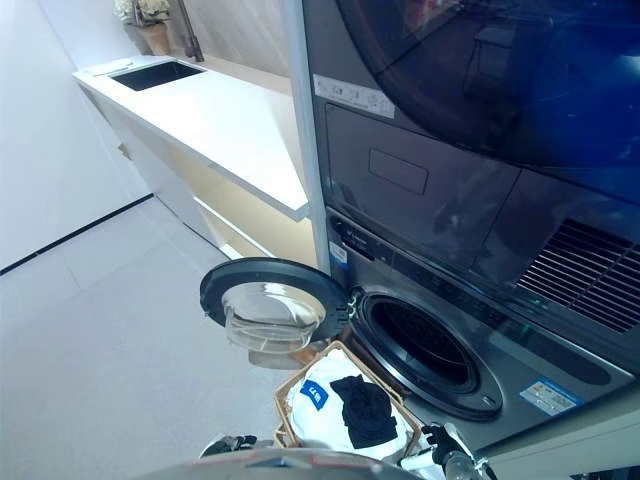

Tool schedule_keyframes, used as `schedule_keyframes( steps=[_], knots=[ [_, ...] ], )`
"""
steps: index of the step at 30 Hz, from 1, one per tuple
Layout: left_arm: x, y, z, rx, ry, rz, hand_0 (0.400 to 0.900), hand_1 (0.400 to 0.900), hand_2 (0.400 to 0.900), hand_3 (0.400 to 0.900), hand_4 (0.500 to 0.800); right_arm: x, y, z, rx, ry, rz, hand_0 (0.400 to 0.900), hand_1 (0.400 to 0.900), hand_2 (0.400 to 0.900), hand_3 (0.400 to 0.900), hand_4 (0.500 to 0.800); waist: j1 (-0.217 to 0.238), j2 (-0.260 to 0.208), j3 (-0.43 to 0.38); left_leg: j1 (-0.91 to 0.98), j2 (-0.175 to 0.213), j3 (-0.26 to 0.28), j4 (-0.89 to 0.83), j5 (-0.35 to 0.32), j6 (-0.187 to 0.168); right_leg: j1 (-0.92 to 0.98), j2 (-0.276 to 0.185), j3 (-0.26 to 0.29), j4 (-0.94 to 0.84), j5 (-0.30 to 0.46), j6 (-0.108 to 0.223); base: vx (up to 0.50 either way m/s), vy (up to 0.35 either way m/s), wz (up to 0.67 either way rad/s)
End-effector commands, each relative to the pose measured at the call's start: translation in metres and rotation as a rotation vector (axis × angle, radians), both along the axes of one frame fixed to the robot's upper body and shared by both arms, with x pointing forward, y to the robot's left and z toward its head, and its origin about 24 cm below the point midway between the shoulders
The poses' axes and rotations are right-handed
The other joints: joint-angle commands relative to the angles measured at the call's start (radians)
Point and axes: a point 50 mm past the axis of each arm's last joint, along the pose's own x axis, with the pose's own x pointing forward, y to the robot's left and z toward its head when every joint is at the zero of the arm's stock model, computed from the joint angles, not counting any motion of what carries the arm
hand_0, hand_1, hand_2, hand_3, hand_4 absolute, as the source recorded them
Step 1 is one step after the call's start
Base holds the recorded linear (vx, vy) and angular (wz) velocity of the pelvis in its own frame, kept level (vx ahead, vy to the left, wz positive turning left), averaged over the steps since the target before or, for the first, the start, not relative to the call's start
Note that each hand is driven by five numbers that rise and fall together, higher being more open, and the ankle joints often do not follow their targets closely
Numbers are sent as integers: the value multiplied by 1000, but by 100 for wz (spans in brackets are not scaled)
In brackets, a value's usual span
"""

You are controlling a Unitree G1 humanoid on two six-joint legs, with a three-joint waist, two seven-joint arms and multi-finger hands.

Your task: Put the clothes in the basket into the washing machine.

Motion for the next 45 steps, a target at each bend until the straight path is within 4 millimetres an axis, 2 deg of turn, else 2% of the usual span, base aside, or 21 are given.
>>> schedule_keyframes(
  steps=[1, 11, 17, 25, 26, 32, 36, 37, 39, 42, 43, 44, 45],
  knots=[
    [28, 6, 7, 8, -81, 0, 900, 900, 900, 900, 800, 7, 4, 0, -4, -10, 11, 900, 900, 900, 900, 800, 0, -44, 8, -27, -58, 5, 16, -53, 39, -7, -12, -5, 34, -12, 21, 0, 0, 0],
    [29, 6, 7, 8, -86, 12, 900, 900, 900, 900, 800, 8, 1, 0, -16, -13, 4, 900, 900, 900, 900, 800, 2, -45, 13, -29, -56, 2, 16, -51, 38, -10, -10, -6, 35, -13, 21, 0, 0, 0],
    [31, 4, 7, -8, -91, 15, 900, 900, 900, 900, 800, 1, -4, 0, -39, 19, 19, 900, 900, 900, 900, 800, 1, -42, 23, -37, -57, -1, 16, -50, 40, -18, -10, -9, 38, -12, 21, 0, 0, 0],
    [40, 9, 11, 4, -129, 20, 900, 900, 900, 900, 800, 23, -13, 8, -73, -50, 59, 900, 900, 900, 900, 800, 9, -38, 51, -80, -65, -10, 23, -40, 41, -53, -16, -14, 41, -3, 23, -12, -2, 5],
    [45, 10, 12, 7, -149, 27, 900, 900, 900, 900, 800, 36, -14, 12, -83, -92, 85, 900, 900, 900, 900, 800, 13, -35, 68, -104, -68, -12, 26, -33, 41, -76, -18, -16, 43, 3, 24, -46, -6, 8],
    [59, 10, 18, 11, -212, 32, 900, 900, 900, 900, 800, 77, -11, 27, -109, -224, 195, 900, 900, 900, 900, 800, 26, -23, 135, -200, -77, -25, 34, -4, 38, -164, -24, -31, 55, 21, 24, -54, -8, 9],
    [66, 7, 20, 11, -245, 38, 900, 900, 900, 900, 800, 90, -7, 33, -126, -276, 247, 900, 900, 900, 900, 800, 30, -16, 170, -241, -75, -29, 38, 6, 36, -206, -24, -40, 67, 21, 23, -14, -1, 5],
    [75, 5, 23, 11, -284, 48, 900, 900, 900, 900, 800, 102, -5, 40, -137, -324, 278, 900, 900, 900, 900, 800, 31, -14, 212, -278, -74, -34, 61, 5, 37, -246, -26, -43, 103, 11, 20, -76, 8, 6],
    [88, 2, 28, 15, -329, 35, 900, 900, 900, 900, 800, 114, -1, 46, -154, -369, 313, 900, 900, 900, 900, 800, 28, -10, 263, -338, -73, -38, 113, -1, 39, -306, -29, -44, 166, -8, 12, -127, 19, 9],
    [103, 0, 34, 22, -379, 42, 900, 900, 900, 900, 800, 128, 3, 54, -170, -436, 340, 900, 900, 900, 900, 800, 24, -10, 309, -424, -83, -39, 196, -14, 38, -383, -30, -50, 239, -29, 4, -80, 14, 16],
    [113, -14, 36, 2, -380, -19, 900, 900, 900, 900, 800, 194, 34, 86, -194, -539, 399, 900, 900, 900, 900, 800, 59, 3, 316, -452, -94, -52, 224, -22, 36, -401, -40, -67, 258, -39, 0, -16, -12, 36],
    [116, -9, 37, 25, -381, -4, 900, 900, 900, 900, 800, 220, 35, 109, -220, -615, 432, 900, 900, 900, 900, 800, 66, 7, 318, -479, -97, -56, 238, -22, 35, -426, -42, -72, 273, -41, -1, -4, -12, 39],
    [121, -9, 39, 28, -387, -3, 900, 900, 900, 900, 800, 233, 41, 122, -211, -670, 442, 900, 900, 900, 900, 800, 70, 11, 318, -494, -96, -55, 241, -24, 34, -448, -45, -72, 287, -42, -1, 1, 2, 24]
  ],
)
